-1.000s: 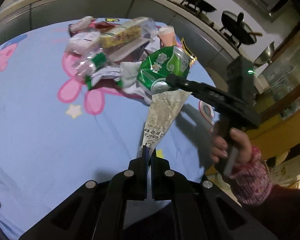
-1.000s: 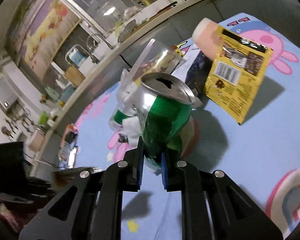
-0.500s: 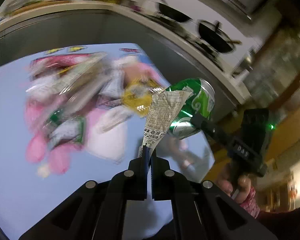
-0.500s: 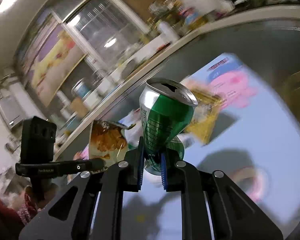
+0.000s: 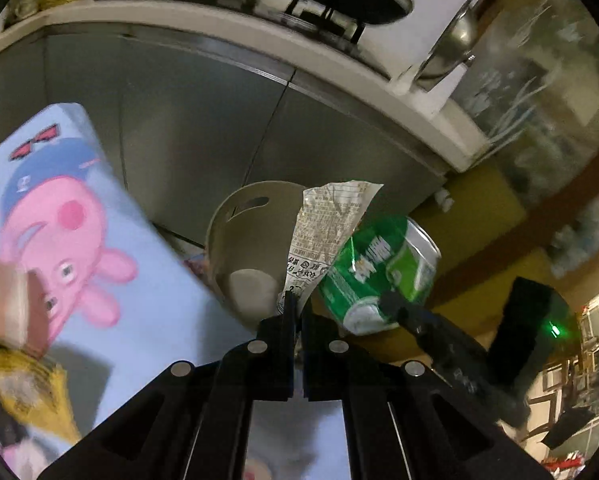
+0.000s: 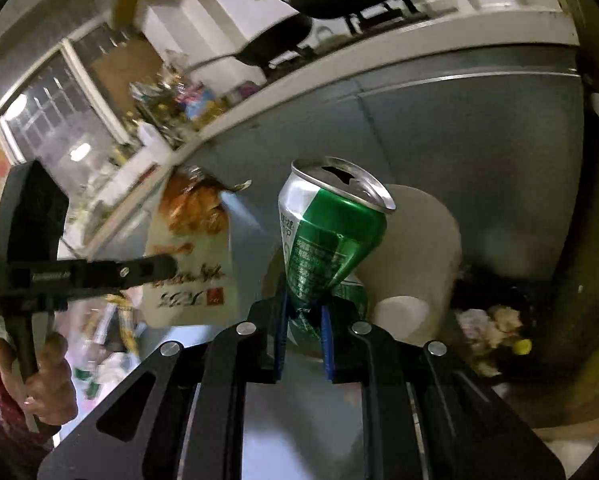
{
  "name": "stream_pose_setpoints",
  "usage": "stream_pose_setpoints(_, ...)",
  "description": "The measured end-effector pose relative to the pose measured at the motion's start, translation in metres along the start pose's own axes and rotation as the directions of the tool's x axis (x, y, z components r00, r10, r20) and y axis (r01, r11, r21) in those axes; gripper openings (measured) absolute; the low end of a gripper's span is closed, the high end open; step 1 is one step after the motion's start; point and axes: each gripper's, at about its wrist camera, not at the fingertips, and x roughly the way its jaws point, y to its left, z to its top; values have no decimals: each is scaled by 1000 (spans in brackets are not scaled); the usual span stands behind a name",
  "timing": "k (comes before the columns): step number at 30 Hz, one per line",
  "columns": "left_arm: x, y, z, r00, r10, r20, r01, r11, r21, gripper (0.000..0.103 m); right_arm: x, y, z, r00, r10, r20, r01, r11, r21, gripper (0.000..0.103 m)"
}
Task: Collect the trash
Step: 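Carry the snack bag with the left tool while the right tool carries the can to the beige bin, then open both tools over the bin and bring them back to the table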
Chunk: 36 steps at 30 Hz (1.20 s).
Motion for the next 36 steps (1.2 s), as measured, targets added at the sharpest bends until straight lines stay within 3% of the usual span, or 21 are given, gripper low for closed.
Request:
stream_pose_setpoints(2,21,0,9,1000,18,-17,-18,1000,-12,12,11,-6,1,1000,-17,-18,17,1000,-6,16)
stream_pose_setpoints(4,35,1,14,998,65,-10,-66,998,-18,60,18,-7,2,999,-40,-31,40,999,-15,28)
stream_pose_setpoints(5,37,1,14,996,89,1,-89,996,-14,64,19,-7,2,998,-51,-21,50,999,-15,29)
stream_pose_setpoints(7,32,-1,13,992,124,33,-124,992,3,64,18,0,3,999,-51,-6,51,999,-12,30)
stream_pose_setpoints(11,-12,-3,0,985,108,131,-111,994,17,64,3,14,3,999,-19,42,20,1000,-16,31)
stream_pose_setpoints(17,-106,11,-54,963,40,265,-49,998,27,64,-6,67,-6,989,144,17,-143,988,-53,31)
stream_pose_setpoints(20,-155,40,-97,945,80,316,-83,997,-4,65,0,98,-18,976,218,-26,-219,973,-69,33)
stream_pose_setpoints(22,-188,69,-128,929,156,337,-146,988,-55,65,5,122,-29,966,254,-54,-258,962,-87,42)
stream_pose_setpoints(24,-218,98,-158,905,257,338,-230,966,-120,64,10,147,-42,955,285,-87,-293,951,-101,45)
stream_pose_setpoints(27,-256,146,-211,849,431,306,-374,899,-228,64,18,179,-61,937,322,-137,-338,935,-112,48)
stream_pose_setpoints(30,-274,178,-250,815,521,255,-435,840,-326,65,25,208,-82,918,345,-196,-371,921,-115,48)
stream_pose_setpoints(33,-281,204,-289,808,554,203,-439,794,-420,64,31,235,-109,897,353,-265,-396,909,-128,48)
stream_pose_setpoints(36,-282,214,-311,810,557,182,-438,781,-445,64,36,253,-132,881,340,-330,-403,904,-145,48)
